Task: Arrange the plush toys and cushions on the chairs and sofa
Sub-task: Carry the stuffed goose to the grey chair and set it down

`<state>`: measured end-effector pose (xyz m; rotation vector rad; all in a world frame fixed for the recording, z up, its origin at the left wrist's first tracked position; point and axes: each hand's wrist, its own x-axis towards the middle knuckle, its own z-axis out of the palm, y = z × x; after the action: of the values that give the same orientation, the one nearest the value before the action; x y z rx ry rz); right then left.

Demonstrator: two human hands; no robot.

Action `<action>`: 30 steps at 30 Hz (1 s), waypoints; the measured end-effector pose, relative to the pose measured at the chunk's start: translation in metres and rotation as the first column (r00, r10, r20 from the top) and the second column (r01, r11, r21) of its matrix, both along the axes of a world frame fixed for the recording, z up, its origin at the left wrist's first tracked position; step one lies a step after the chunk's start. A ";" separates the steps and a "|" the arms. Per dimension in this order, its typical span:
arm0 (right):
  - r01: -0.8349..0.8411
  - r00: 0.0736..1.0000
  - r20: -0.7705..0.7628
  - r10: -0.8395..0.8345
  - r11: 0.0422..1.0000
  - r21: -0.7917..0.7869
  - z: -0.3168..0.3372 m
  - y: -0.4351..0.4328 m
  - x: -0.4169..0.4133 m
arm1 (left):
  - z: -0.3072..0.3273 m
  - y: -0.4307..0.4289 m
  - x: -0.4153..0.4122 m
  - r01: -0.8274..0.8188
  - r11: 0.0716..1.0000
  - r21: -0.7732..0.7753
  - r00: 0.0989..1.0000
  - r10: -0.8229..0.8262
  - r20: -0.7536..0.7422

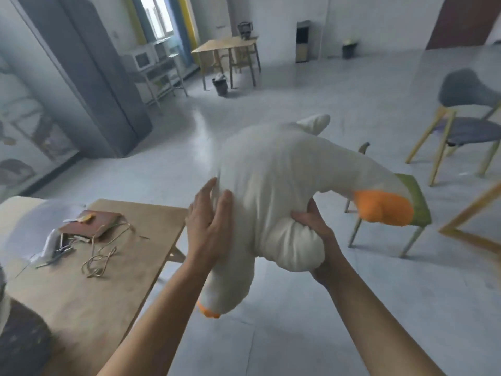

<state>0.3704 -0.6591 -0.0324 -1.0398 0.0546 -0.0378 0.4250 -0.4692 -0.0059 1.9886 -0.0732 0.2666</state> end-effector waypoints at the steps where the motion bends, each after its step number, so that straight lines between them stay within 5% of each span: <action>1: 0.019 1.000 0.006 -0.019 1.000 -0.001 -0.003 -0.016 0.009 | -0.005 -0.017 0.014 0.028 1.000 -0.014 0.999 -0.029 -0.023; 14: 0.292 0.950 -0.165 -0.264 0.940 0.176 -0.028 -0.154 0.189 | -0.039 -0.160 0.219 0.276 0.944 -0.180 0.944 -0.301 -0.133; 21: 0.404 0.907 -0.154 -0.393 0.913 0.051 -0.036 -0.206 0.349 | -0.058 -0.217 0.399 0.404 0.859 -0.313 0.850 -0.479 -0.217; 30: 0.488 0.855 -0.025 -0.519 0.819 -0.302 -0.037 -0.306 0.489 | -0.032 -0.362 0.581 0.626 0.707 -0.330 0.678 -0.702 -0.217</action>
<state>0.8589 -0.9652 -0.0696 -1.2936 0.4362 -0.4895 1.0057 -0.8312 -0.0380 1.6142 -0.5292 -0.5253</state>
